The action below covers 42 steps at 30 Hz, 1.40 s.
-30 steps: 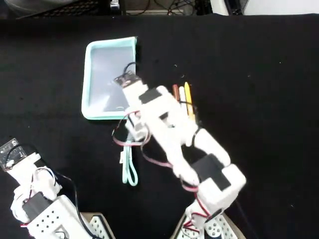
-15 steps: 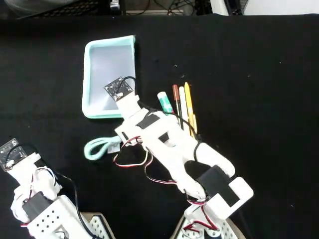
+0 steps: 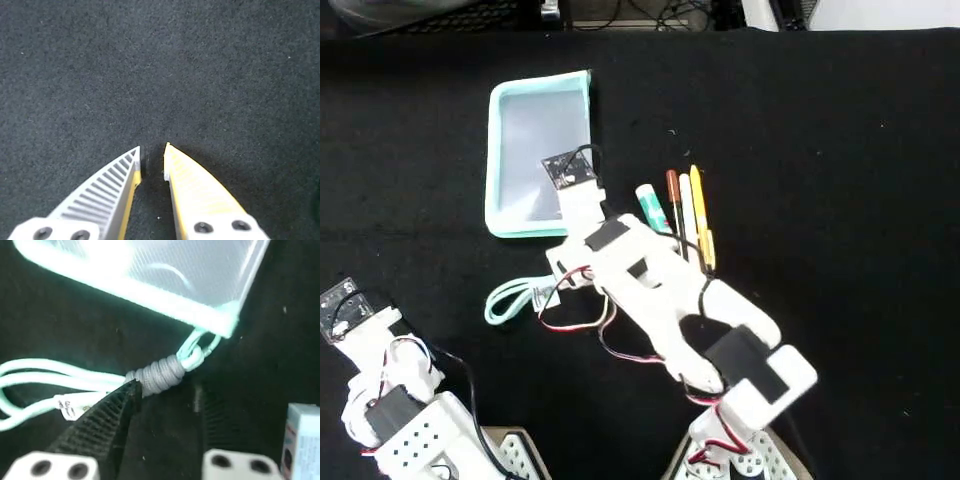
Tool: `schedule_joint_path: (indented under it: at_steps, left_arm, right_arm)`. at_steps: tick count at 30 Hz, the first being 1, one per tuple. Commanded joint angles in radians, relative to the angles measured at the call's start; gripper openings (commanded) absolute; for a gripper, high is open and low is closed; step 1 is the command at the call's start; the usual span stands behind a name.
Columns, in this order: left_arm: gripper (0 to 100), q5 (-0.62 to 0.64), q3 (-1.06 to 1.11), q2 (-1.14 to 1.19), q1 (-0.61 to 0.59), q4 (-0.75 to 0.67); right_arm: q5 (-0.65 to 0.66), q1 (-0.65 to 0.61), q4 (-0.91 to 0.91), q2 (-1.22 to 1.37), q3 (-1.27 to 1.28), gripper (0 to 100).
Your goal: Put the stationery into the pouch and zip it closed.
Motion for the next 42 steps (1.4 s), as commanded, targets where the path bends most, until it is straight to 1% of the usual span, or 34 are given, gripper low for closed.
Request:
schedule_joint_path:
  at_steps: [1,7,12,14,15,17,19,21,24,28,31,33,35,37,42]
  left_arm:
    - [10,-0.003,0.013,-0.008,-0.01,-0.011]
    - [10,-0.003,0.013,-0.008,-0.01,-0.011]
    - [10,-0.003,0.013,-0.008,-0.01,-0.011]
    - [10,-0.003,0.013,-0.008,-0.01,-0.011]
    - [10,-0.003,0.013,-0.008,-0.01,-0.011]
    - [10,-0.003,0.013,-0.008,-0.01,-0.011]
    - [10,-0.003,0.013,-0.008,-0.01,-0.011]
    - [10,-0.003,0.013,-0.008,-0.01,-0.011]
    - [10,-0.003,0.013,-0.008,-0.01,-0.011]
    - [10,-0.003,0.013,-0.008,-0.01,-0.011]
    - [10,-0.003,0.013,-0.008,-0.008,-0.011]
    - [10,-0.003,0.013,-0.008,-0.008,-0.011]
    - [10,-0.003,0.013,-0.008,-0.008,-0.011]
    - [10,-0.003,0.013,-0.008,-0.008,-0.011]
    - [10,-0.003,0.013,-0.008,-0.007,-0.011]
  right_arm:
    - [-0.051,-0.008,0.006,0.058,-0.093,27.0]
    - [-0.052,-0.006,0.11,0.137,-0.203,21.0]
    - [-0.051,-0.002,0.195,0.193,-0.286,9.0]
    - [-0.034,-0.002,0.244,0.219,-0.326,6.4]
    - [0.0,-0.002,0.276,0.234,-0.348,7.3]
    - [0.064,-0.002,0.338,0.262,-0.395,12.3]
    - [0.075,-0.002,0.388,0.292,-0.437,18.8]
    - [0.075,-0.006,0.419,0.32,-0.47,22.4]
    - [0.051,-0.009,0.43,0.357,-0.503,22.5]
    - [-0.097,-0.009,0.431,0.389,-0.536,23.0]
    - [-0.157,-0.008,0.431,0.387,-0.541,22.8]
    - [-0.163,-0.006,0.431,0.387,-0.544,22.7]
    - [-0.137,0.002,0.433,0.387,-0.544,22.7]
    - [-0.104,0.037,0.451,0.387,-0.544,22.7]
    - [-0.095,0.144,0.542,0.371,-0.565,22.7]
